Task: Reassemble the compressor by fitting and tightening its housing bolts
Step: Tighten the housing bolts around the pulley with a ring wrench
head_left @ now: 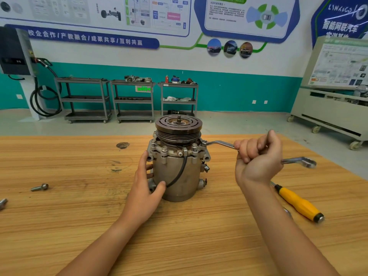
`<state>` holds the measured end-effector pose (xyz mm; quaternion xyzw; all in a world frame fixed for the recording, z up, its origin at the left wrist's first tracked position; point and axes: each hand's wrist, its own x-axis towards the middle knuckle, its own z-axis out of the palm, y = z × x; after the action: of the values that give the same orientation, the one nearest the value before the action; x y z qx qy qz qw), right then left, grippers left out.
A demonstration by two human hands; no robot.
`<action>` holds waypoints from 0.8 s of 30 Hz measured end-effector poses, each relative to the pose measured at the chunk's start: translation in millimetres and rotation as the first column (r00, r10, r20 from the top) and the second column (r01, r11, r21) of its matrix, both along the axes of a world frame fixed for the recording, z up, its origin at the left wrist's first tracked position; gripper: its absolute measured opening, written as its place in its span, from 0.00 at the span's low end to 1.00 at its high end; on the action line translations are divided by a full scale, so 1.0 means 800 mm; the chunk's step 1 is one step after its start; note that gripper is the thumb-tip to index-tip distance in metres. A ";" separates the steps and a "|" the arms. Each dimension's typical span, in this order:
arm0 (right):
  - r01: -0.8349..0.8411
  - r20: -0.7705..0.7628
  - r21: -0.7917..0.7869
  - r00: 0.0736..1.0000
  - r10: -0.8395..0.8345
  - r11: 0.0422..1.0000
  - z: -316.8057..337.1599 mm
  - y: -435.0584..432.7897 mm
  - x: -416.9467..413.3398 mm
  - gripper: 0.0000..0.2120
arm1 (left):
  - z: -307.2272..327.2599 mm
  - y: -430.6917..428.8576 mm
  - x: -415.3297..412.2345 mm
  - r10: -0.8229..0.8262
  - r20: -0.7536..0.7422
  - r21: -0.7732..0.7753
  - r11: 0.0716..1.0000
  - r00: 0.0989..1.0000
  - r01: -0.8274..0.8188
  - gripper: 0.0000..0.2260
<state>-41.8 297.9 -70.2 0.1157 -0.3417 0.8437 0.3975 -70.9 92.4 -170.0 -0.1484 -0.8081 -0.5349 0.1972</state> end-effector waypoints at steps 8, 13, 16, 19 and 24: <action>0.216 -0.136 0.276 0.973 -0.185 0.937 -0.017 -0.040 0.024 0.21 | 0.005 0.000 0.005 -0.029 -0.006 0.010 1.000 1.000 0.029 0.41; 0.407 -0.209 0.439 0.913 -0.350 0.801 -0.032 -0.079 0.025 0.13 | 0.005 0.000 0.006 -0.027 -0.006 -0.003 1.000 1.000 0.027 0.41; 0.565 -0.336 0.553 0.824 -0.457 0.612 -0.034 -0.102 0.019 0.14 | 0.002 -0.002 0.005 -0.020 -0.015 -0.019 1.000 1.000 0.020 0.42; 0.706 -0.498 0.609 0.695 -0.519 0.361 -0.037 -0.122 0.007 0.16 | 0.004 -0.002 0.001 -0.040 -0.002 -0.025 0.999 0.999 0.039 0.38; 0.715 -0.505 0.683 0.611 -0.609 0.151 -0.036 -0.161 -0.014 0.17 | -0.002 0.003 -0.011 -0.012 0.004 -0.093 0.996 1.000 0.012 0.22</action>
<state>-52.8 169.4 -99.3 0.1759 -0.6947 0.2935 0.6327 -79.9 94.8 -171.3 -0.1613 -0.8315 -0.4981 0.1856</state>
